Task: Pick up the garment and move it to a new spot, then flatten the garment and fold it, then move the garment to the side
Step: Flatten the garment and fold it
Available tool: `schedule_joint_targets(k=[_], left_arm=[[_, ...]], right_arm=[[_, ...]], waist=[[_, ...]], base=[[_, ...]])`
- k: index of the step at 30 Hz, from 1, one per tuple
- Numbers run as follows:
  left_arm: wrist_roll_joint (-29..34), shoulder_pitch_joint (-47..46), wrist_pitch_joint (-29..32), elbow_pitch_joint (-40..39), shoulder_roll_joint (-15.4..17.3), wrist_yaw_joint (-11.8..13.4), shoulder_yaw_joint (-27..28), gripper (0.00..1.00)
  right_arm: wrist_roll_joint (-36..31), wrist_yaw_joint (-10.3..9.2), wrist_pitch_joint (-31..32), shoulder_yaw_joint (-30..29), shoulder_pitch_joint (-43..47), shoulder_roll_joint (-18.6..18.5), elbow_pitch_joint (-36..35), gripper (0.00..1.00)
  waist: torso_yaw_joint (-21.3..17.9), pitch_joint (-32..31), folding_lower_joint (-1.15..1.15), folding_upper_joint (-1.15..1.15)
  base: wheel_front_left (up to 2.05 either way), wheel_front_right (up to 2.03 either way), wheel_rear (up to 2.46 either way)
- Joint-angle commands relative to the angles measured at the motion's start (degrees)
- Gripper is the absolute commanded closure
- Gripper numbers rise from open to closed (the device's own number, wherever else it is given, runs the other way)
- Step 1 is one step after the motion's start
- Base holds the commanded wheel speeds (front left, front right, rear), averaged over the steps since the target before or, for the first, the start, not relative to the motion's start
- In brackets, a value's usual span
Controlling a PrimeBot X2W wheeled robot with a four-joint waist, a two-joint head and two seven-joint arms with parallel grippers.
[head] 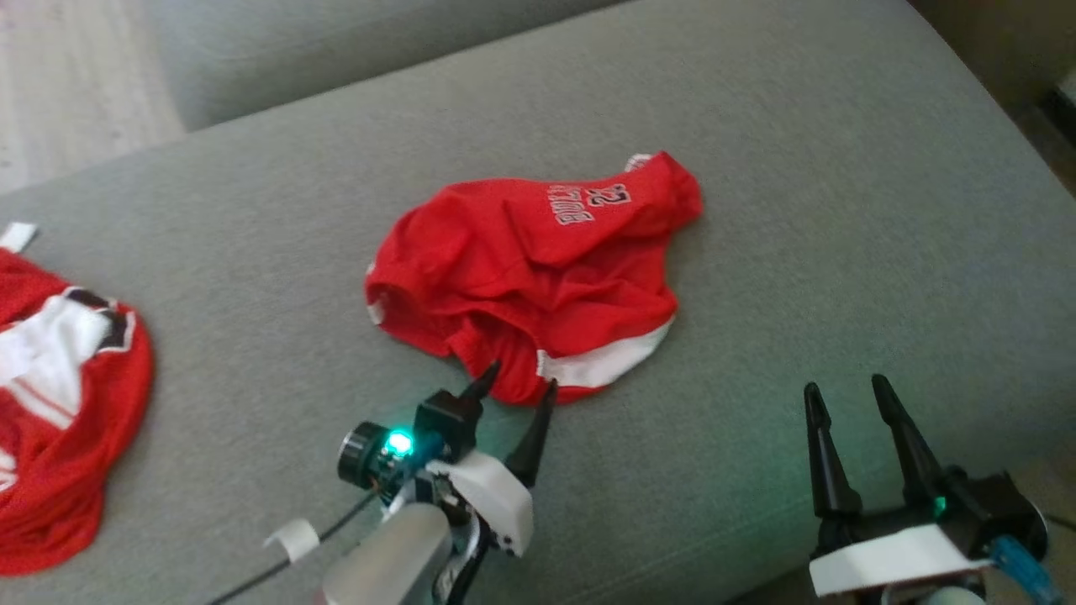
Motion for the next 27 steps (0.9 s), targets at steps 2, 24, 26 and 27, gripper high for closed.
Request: schedule_joint_targets(k=[2, 24, 26, 27], left_arm=[[-2.5, -4.1, 0.5, 1.1, -0.1, 0.8, 0.6, 0.0], [-15.0, -26.3, -4.2, -10.2, 0.5, -3.7, -1.0, 1.0], [-14.4, -27.8, -4.3, -10.9, 2.1, -3.4, 0.5, 1.0], [-14.3, -27.8, -4.3, -11.1, 3.2, -3.3, 1.1, 1.0]], right_arm=[[0.8, -0.04, -0.2, 1.7, -2.9, -0.5, -1.4, 0.0], [0.2, -0.04, -0.2, 0.3, 0.8, -0.5, -0.3, 0.0], [0.3, -0.04, -0.2, 0.2, 1.5, -0.5, -0.5, 0.0], [0.4, -0.04, -0.2, 0.2, 1.8, -0.5, -0.6, 0.0]], waist=[[-2.3, 2.0, -0.01, 0.0], [-0.7, -7.9, -0.01, 0.0], [0.7, -8.6, -0.01, 0.0], [1.5, -8.9, -0.01, 0.0]], base=[[0.0, 0.0, 0.0], [0.0, 0.0, 0.0], [0.0, 0.0, 0.0], [0.0, 0.0, 0.0]])
